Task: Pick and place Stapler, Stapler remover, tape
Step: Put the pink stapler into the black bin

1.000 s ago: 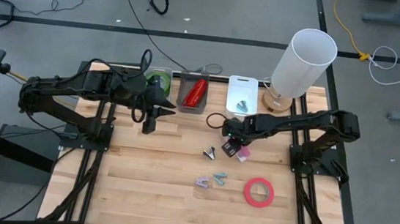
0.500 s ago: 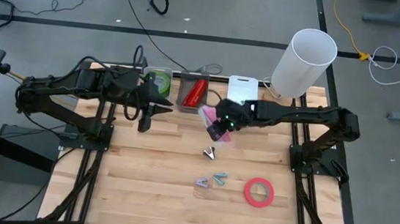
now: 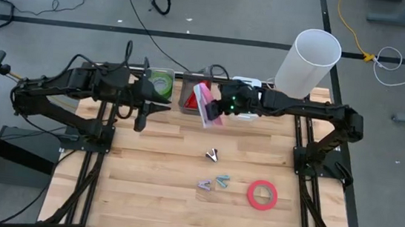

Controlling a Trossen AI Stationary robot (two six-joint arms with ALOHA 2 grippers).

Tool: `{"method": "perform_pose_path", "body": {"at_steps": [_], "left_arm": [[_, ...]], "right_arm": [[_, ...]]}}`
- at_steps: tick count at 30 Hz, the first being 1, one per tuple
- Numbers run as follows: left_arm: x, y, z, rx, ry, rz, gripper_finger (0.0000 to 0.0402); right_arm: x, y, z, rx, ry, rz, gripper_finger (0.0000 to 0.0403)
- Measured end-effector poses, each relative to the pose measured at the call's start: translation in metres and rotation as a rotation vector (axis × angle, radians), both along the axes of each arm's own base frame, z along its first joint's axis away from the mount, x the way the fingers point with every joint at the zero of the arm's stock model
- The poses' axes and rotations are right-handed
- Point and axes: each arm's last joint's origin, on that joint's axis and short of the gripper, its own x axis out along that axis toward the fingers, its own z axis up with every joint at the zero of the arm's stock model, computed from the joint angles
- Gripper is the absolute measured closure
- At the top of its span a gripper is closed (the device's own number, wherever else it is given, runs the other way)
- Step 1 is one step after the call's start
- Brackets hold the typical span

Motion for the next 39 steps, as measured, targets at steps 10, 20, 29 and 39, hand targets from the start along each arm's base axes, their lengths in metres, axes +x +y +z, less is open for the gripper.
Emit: {"method": "perform_pose_path", "body": {"at_steps": [10,20,29,39], "left_arm": [[0.000,0.000,0.000,0.000,-0.002,0.000,0.0319],[0.000,0.000,0.000,0.001,-0.003,0.000,0.0319],[0.000,0.000,0.000,0.001,-0.003,0.000,0.0319],[0.000,0.000,0.000,0.000,-0.002,0.000,0.0319]], "right_arm": [[0.006,-0.023,0.015,-0.003,-0.198,-0.009,0.0254],[0.009,-0.032,0.026,-0.004,-0.330,-0.040,0.0255],[0.009,-0.036,0.030,-0.016,-0.371,-0.049,0.0256],[0.011,-0.070,0.009,-0.007,-0.310,-0.164,0.0256]]}}
